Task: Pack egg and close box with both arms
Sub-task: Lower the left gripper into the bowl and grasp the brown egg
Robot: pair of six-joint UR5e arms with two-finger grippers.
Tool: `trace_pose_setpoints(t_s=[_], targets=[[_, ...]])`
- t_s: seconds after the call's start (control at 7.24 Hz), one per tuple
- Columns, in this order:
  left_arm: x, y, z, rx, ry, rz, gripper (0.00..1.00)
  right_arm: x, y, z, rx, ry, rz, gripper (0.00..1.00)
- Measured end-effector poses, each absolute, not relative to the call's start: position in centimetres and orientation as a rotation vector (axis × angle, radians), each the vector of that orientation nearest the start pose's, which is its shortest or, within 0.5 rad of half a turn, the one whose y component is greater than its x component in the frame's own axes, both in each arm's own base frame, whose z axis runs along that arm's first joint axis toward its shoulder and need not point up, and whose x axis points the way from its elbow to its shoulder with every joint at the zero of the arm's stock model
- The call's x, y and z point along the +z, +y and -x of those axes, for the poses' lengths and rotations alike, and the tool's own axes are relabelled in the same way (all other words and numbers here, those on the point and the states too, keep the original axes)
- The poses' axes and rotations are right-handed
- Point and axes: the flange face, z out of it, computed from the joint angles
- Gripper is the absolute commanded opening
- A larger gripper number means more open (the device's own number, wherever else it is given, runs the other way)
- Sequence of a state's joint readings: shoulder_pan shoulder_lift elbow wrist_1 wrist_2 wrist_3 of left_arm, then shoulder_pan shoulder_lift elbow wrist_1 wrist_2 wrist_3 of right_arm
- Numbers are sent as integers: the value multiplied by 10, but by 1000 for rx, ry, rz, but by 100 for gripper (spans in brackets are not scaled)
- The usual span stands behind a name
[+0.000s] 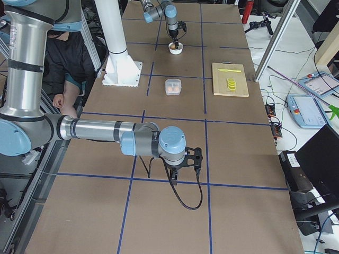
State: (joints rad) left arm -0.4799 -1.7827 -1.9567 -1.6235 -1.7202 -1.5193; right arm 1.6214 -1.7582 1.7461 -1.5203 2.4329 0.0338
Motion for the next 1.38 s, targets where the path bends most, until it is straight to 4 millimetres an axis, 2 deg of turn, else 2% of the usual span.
trace_pose_setpoints(t_s=[0.41,1.11,1.38], targets=[[378,-354,-442,-348,662,-26,72,645,-412,-79,62,-862,-45,100],[384,-354,-446,-343,651,-23,71,645,-413,-79,63,-862,-46,100],[385,-355,-446,-342,648,-23,62,644,-413,-79,63,-862,-47,100]])
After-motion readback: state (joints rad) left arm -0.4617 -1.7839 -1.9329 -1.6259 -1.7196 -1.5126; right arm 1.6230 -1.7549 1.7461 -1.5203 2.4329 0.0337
